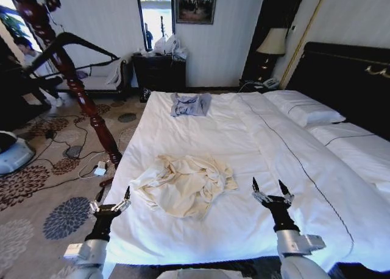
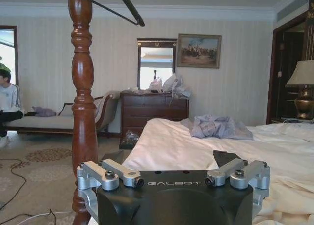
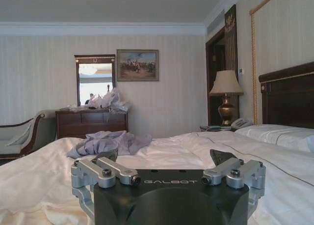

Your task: Pick up the clothes from the bed and hang them on the clothes hanger.

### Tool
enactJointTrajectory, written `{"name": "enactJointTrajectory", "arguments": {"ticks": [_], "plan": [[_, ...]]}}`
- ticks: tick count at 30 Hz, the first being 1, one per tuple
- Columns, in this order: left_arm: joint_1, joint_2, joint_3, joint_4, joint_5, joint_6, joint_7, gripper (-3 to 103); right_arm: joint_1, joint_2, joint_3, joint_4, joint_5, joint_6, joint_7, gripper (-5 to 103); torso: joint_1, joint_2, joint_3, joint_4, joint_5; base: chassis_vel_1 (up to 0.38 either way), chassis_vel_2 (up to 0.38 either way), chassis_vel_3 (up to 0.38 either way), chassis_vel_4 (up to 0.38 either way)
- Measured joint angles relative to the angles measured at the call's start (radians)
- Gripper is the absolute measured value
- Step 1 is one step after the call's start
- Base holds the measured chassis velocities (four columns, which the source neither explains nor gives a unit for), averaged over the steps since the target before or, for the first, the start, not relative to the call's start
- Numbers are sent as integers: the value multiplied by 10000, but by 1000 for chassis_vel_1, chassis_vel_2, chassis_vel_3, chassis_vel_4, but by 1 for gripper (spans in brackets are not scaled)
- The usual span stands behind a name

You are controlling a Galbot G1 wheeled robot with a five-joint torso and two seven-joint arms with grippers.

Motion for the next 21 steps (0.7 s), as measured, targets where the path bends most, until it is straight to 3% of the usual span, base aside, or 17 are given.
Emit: {"name": "enactJointTrajectory", "arguments": {"ticks": [11,21], "plan": [[-138,-81,68,175,223,20,-1,100,189,-276,-434,-458,534,-201,221,100,0,0,0,-1,-1,0,0,0,0],[26,-246,143,-482,479,-17,25,100,503,-411,-582,-632,691,-209,235,100,1,0,1,-1,-1,0,0,0,0]]}}
